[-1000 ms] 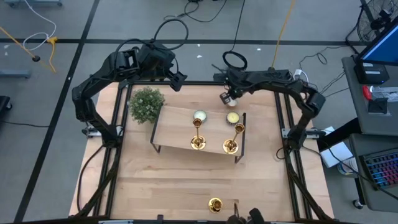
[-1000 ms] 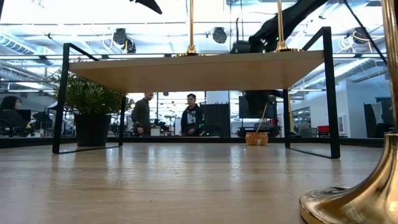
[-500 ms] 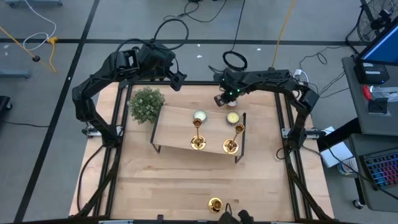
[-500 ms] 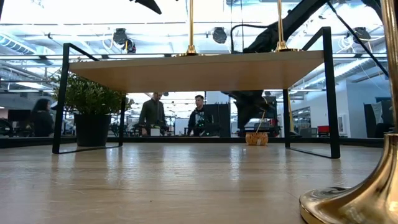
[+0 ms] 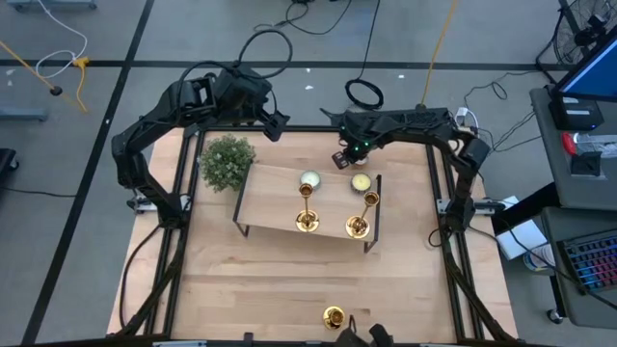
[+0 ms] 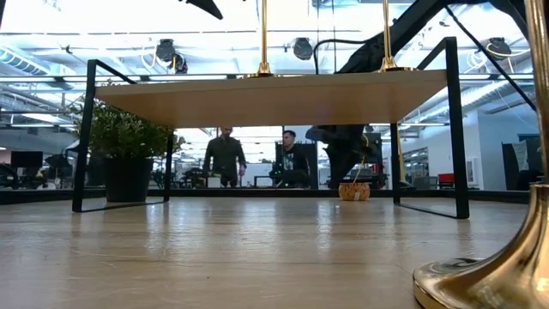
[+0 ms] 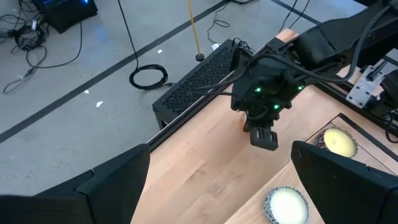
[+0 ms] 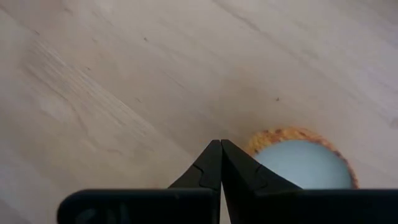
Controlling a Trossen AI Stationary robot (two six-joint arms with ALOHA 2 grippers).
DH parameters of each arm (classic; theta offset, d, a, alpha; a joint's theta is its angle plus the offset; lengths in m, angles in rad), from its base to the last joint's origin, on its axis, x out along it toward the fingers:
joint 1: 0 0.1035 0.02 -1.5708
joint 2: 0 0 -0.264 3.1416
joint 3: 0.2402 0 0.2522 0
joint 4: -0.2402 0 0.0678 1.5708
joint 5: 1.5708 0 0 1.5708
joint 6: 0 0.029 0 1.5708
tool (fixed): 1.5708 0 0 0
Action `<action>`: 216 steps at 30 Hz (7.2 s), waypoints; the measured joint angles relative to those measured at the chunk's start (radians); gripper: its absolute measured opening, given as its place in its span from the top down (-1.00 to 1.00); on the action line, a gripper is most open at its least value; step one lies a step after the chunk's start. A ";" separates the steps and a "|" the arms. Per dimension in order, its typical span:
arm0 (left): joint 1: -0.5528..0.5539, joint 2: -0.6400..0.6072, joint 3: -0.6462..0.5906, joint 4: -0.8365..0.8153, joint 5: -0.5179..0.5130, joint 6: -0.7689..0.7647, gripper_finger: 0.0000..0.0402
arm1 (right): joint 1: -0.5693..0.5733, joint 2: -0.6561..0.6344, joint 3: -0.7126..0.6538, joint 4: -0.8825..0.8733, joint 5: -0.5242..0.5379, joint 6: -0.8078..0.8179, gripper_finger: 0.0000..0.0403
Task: Pick & Place candle stick holders
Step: Put the scented candle on the shelf
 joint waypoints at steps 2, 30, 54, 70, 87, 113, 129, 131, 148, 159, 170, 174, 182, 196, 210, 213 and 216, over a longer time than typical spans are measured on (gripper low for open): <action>0.000 0.000 0.000 0.000 0.000 -0.001 -0.98 | 0.000 0.013 0.001 -0.005 0.000 -0.003 1.00; -0.012 0.000 0.000 0.000 0.000 -0.009 -0.98 | -0.054 0.011 0.000 -0.239 0.189 -0.027 1.00; -0.015 0.000 0.000 -0.001 0.037 0.049 -0.98 | -0.099 -0.478 0.000 0.099 0.246 0.056 1.00; -0.020 -0.023 0.000 -0.049 0.097 0.065 -0.98 | -0.210 -0.436 -0.001 -0.286 0.175 0.064 0.70; -0.011 -0.020 0.000 -0.073 0.077 0.062 -0.98 | -0.308 -0.215 -0.001 -0.365 0.020 0.103 -0.60; -0.013 -0.020 0.000 -0.089 0.070 0.063 -0.98 | -0.298 -0.117 0.000 -0.311 -0.060 0.172 -0.87; -0.012 -0.020 0.000 -0.086 0.070 0.055 -0.98 | -0.286 -0.063 0.000 -0.276 -0.032 0.176 -0.90; -0.012 -0.020 0.000 -0.090 0.071 0.054 -0.98 | -0.287 -0.063 0.000 -0.269 -0.028 0.176 -0.90; 0.040 -0.020 0.000 -0.134 0.056 0.070 -0.98 | -0.288 -0.050 -0.001 -0.246 -0.030 0.133 -0.90; 0.097 -0.019 0.000 -0.204 0.055 0.010 -0.98 | -0.294 -0.050 -0.001 -0.222 -0.027 0.087 -0.90; 0.085 -0.019 0.000 -0.178 0.071 -0.011 -0.98 | -0.293 -0.050 -0.001 -0.159 0.033 0.100 -0.82; 0.085 -0.019 0.000 -0.178 0.071 -0.023 -0.98 | -0.293 -0.050 -0.001 -0.126 0.028 0.098 -0.68; 0.085 -0.019 0.000 -0.179 0.072 -0.023 -0.98 | -0.287 0.000 -0.002 -0.163 -0.002 0.095 -0.10; 0.085 -0.019 0.000 -0.179 0.072 -0.011 -0.98 | -0.281 0.025 -0.001 -0.169 -0.078 0.084 -0.12; 0.085 -0.019 0.000 -0.185 0.072 0.003 -0.98 | -0.289 -0.035 0.000 -0.320 -0.073 0.060 -0.55; 0.080 -0.019 0.000 -0.185 0.071 0.011 -0.98 | -0.287 -0.036 0.000 -0.359 -0.063 0.053 -0.68; 0.078 -0.019 0.000 -0.184 0.065 0.013 -0.98 | -0.280 -0.036 0.000 -0.353 -0.051 0.056 -0.79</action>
